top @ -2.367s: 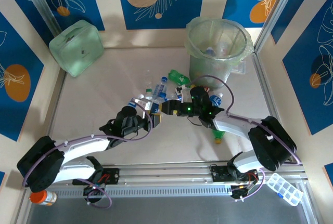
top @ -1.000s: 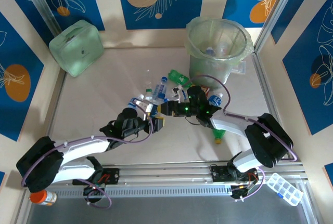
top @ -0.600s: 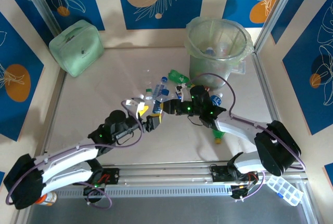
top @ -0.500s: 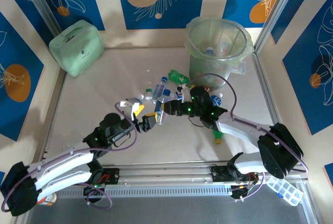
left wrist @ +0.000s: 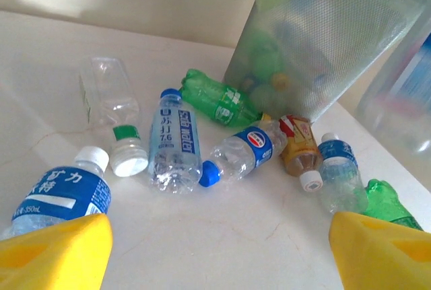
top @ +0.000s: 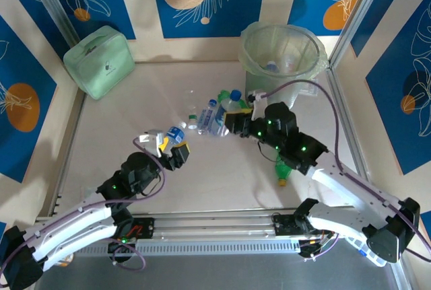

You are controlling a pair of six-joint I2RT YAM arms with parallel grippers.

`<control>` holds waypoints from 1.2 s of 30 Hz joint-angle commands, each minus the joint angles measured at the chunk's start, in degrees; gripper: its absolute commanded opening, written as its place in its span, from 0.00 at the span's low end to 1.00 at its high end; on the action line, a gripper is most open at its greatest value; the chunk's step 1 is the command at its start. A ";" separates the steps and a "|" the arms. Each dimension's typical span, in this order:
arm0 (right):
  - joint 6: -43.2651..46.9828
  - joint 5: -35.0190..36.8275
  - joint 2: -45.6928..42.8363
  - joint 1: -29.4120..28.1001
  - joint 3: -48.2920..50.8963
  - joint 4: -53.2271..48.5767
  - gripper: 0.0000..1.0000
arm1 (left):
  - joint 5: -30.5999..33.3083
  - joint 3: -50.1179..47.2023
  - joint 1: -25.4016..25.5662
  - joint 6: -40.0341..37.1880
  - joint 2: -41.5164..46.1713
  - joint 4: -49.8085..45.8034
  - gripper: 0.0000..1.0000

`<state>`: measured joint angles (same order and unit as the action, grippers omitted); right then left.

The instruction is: Put the plastic bottles in the bin

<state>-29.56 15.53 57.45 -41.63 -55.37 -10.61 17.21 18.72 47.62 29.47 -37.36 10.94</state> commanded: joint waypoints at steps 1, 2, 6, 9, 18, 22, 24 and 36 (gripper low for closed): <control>3.29 10.44 0.38 1.28 -8.18 -8.26 0.52 | 0.72 -0.15 0.40 2.27 -0.15 -1.29 0.82; 4.18 11.47 0.81 2.13 -10.53 -8.77 0.52 | 0.87 -0.62 0.40 2.43 0.28 -0.70 0.82; 5.70 10.49 5.50 10.84 -22.14 -12.27 0.51 | 1.89 -0.90 0.37 2.36 1.37 -1.46 0.82; 3.57 6.88 10.81 20.05 -30.46 -15.82 0.51 | 2.05 -0.70 0.40 2.33 0.66 -1.67 0.82; 2.31 6.04 30.01 33.36 -53.52 -29.64 0.51 | 1.18 0.61 0.40 2.85 -2.97 -1.89 0.82; 5.00 9.63 36.57 33.97 -59.23 -33.50 0.51 | 1.17 0.79 0.42 3.18 -3.32 -2.37 0.82; 6.48 11.46 39.84 33.98 -61.47 -35.10 0.51 | 1.24 0.96 0.46 3.31 -3.50 -2.63 0.82; 13.57 25.51 56.50 31.90 -72.72 -45.51 0.56 | 3.06 1.80 0.38 3.84 -4.21 -4.74 0.81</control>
<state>-18.52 36.14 112.99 -9.08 -126.02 -53.36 18.61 18.50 47.66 32.75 -41.45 7.33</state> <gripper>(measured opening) 0.559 0.813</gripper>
